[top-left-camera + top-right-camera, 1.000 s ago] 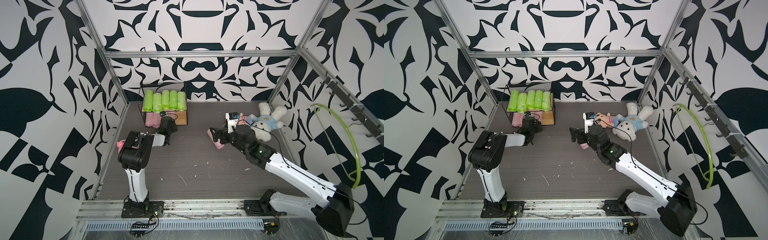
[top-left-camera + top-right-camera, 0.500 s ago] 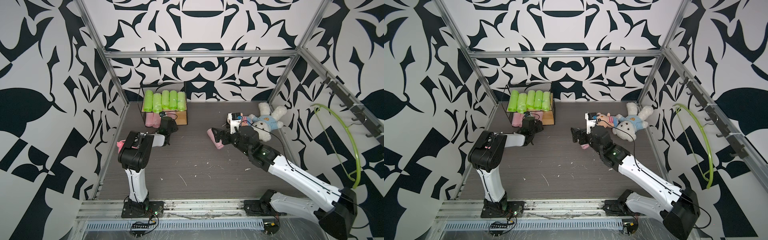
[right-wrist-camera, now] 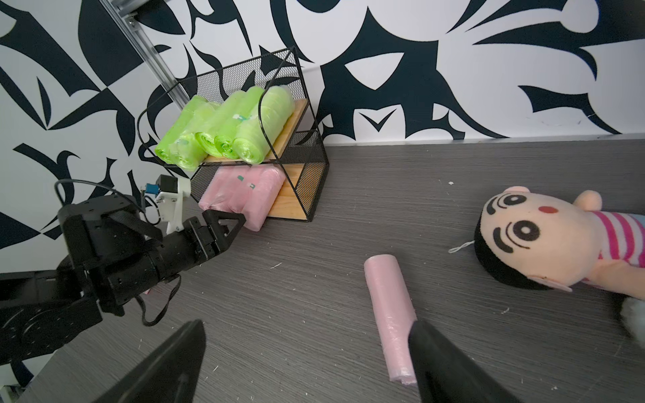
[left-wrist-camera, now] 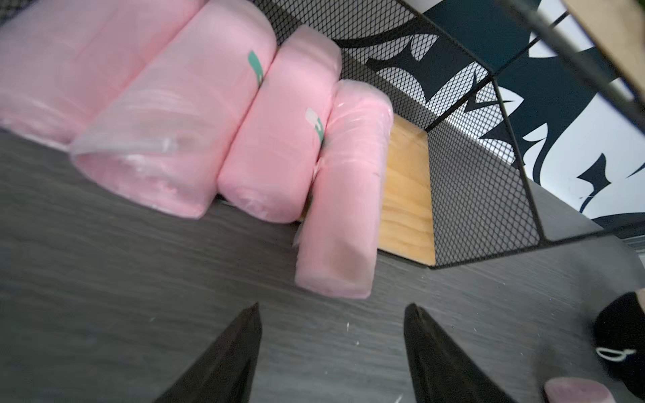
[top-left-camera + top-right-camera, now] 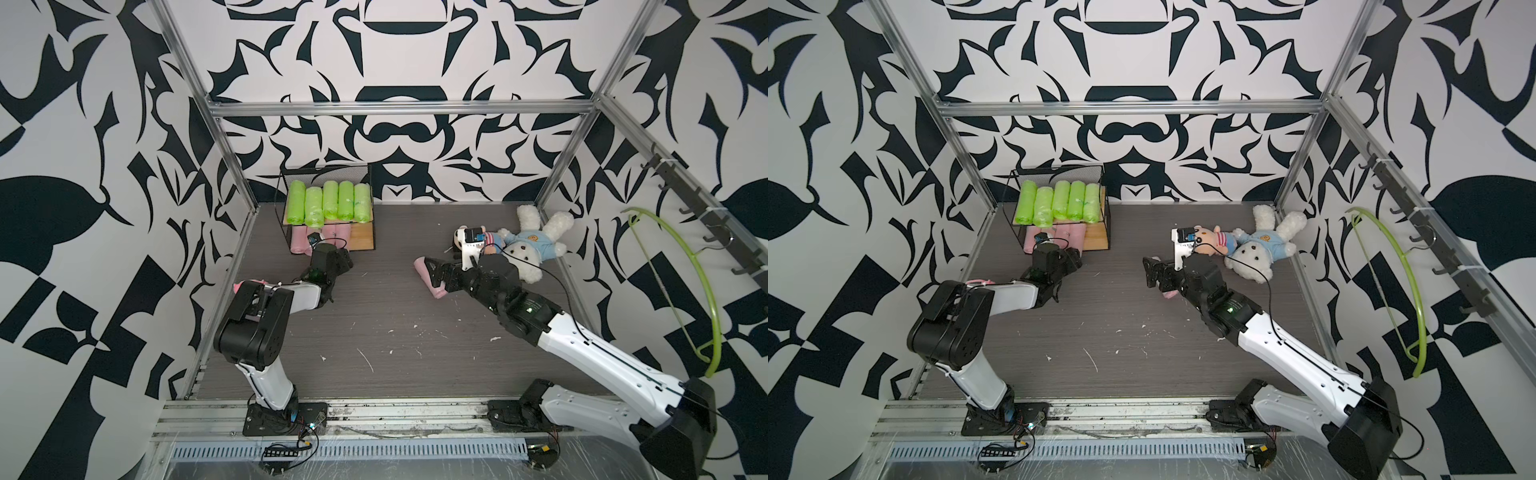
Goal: Sort the rolls of trash bags by color and place them on the shelf
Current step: Place the roll of trash bags on the shelf.
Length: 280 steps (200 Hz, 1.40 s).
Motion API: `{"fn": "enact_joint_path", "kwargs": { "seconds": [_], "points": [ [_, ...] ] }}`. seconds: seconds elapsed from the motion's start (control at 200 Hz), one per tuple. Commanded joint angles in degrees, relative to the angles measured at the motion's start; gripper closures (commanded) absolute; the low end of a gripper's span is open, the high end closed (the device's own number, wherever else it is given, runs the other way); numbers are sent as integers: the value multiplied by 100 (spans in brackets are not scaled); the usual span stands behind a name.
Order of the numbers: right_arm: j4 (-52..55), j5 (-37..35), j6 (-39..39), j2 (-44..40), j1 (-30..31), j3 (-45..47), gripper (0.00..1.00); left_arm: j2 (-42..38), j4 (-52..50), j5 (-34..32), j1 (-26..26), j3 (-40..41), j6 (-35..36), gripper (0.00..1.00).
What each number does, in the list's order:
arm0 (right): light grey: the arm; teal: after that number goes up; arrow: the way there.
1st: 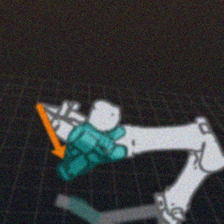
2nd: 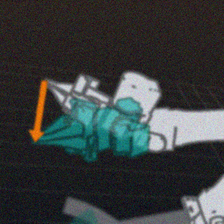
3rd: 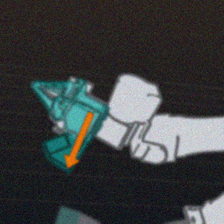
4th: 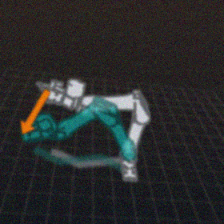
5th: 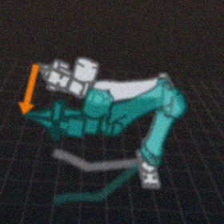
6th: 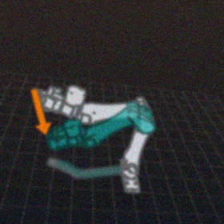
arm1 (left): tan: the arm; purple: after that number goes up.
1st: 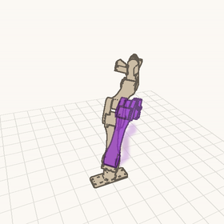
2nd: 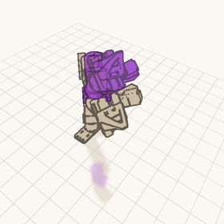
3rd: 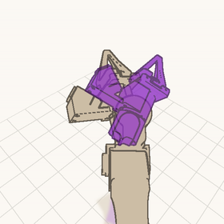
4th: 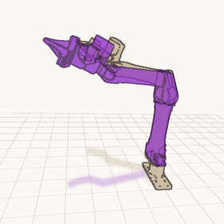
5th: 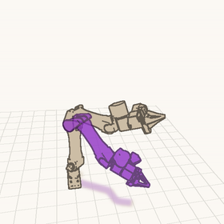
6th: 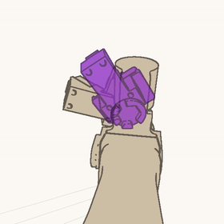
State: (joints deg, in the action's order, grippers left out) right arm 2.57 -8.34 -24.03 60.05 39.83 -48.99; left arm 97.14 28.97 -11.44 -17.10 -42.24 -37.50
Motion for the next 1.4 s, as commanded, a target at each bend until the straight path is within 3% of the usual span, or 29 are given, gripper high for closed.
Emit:
{"fn": "enact_joint_path", "kwargs": {
  "seconds": [0.0, 0.17, 0.44, 0.72, 1.27, 1.395],
  "points": [
    [-31, -47, 28, -196, 13, -1, 3, -320, -300, 547, 14, 273, -345, 32],
    [298, -141, 153, -50, 14, 63, 3, -110, -111, 1417, 14, 274, -595, 49],
    [472, -132, 193, -6, 11, 48, 3, 549, 160, 1254, 20, -250, -528, 68],
    [508, -172, 210, 31, 15, 65, 3, 833, -41, 860, 75, -735, -141, 72],
    [495, -176, 254, 226, 12, 56, 3, 1408, -1, 1036, 251, -1419, -120, 67],
    [486, -445, 404, 439, 15, 24, 3, 1455, 100, 1053, 251, -1431, -218, 66]
  ]
}}
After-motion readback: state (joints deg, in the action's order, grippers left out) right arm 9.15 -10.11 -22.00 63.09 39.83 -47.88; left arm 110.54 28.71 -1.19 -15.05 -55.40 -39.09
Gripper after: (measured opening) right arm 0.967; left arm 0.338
